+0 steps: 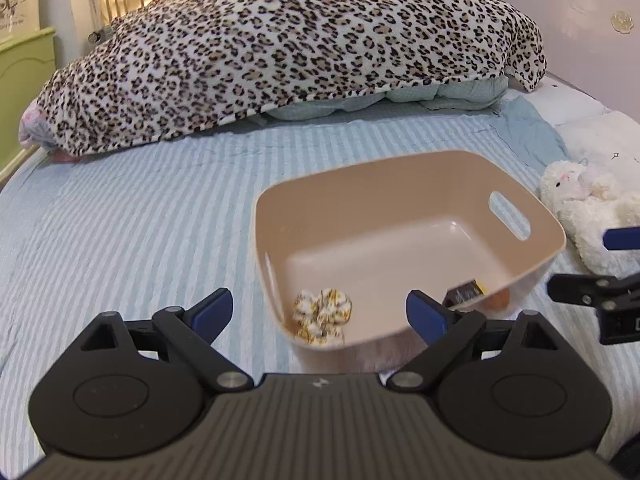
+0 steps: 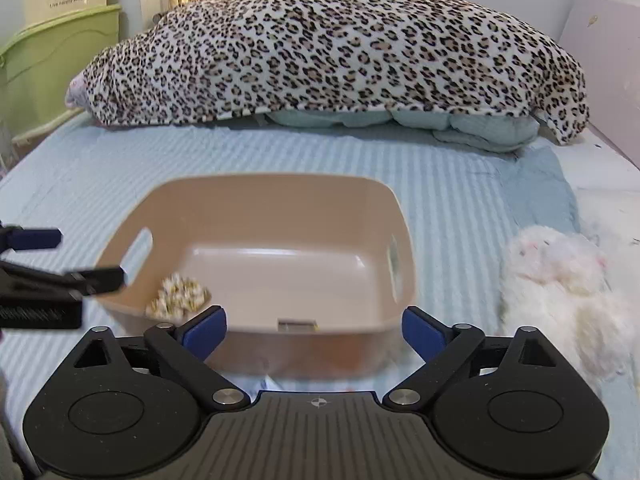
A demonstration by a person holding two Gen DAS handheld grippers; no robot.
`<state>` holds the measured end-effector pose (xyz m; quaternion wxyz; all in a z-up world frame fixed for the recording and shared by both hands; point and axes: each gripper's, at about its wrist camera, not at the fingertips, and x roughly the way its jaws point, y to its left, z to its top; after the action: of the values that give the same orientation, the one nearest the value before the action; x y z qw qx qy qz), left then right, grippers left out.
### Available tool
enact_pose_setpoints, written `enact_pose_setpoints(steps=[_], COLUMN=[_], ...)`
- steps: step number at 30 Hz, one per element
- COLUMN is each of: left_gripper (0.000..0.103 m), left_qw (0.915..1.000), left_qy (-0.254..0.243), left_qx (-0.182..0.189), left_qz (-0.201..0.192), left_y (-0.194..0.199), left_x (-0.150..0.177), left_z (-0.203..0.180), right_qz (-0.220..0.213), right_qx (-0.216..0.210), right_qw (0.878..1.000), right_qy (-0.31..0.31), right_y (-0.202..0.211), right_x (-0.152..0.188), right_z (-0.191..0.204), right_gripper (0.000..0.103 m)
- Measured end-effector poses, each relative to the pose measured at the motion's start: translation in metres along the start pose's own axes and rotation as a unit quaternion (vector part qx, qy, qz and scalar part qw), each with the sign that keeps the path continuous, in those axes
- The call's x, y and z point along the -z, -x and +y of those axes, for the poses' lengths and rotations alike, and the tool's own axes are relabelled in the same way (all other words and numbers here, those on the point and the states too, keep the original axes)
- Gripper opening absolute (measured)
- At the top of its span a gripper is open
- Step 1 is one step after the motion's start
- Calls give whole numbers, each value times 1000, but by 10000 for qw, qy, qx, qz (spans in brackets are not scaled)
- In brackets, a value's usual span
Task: Organize objects
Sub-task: 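Grasp the wooden sticks with the left tool while the right tool grasps the herb bag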
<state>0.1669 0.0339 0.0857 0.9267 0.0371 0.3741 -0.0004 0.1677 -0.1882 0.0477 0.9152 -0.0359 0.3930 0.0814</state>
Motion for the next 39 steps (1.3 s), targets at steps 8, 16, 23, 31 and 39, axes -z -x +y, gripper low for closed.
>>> enact_pose_setpoints(steps=[8, 16, 23, 31, 39], left_gripper=[95, 95, 94, 72, 33], left_qw=[9986, 9930, 9891, 9871, 9868], left_qy=[86, 213, 194, 36, -76], left_qx=[-2, 6, 103, 225, 388], left_qz=[514, 1166, 1455, 1588, 1570], left_y=[-11, -45, -66, -87, -87], left_x=[40, 78, 92, 98, 98], left_z=[7, 13, 9, -1, -5], right_qz=[493, 998, 1287, 1398, 1445], right_qx=[311, 395, 519, 686, 593], right_qw=[9983, 9942, 9903, 9878, 9875], right_qy=[69, 18, -13, -41, -195], right_y=[-2, -33, -61, -83, -89], right_x=[47, 74, 87, 93, 96], right_z=[-3, -7, -16, -23, -26], right_gripper=[103, 103, 103, 97, 73])
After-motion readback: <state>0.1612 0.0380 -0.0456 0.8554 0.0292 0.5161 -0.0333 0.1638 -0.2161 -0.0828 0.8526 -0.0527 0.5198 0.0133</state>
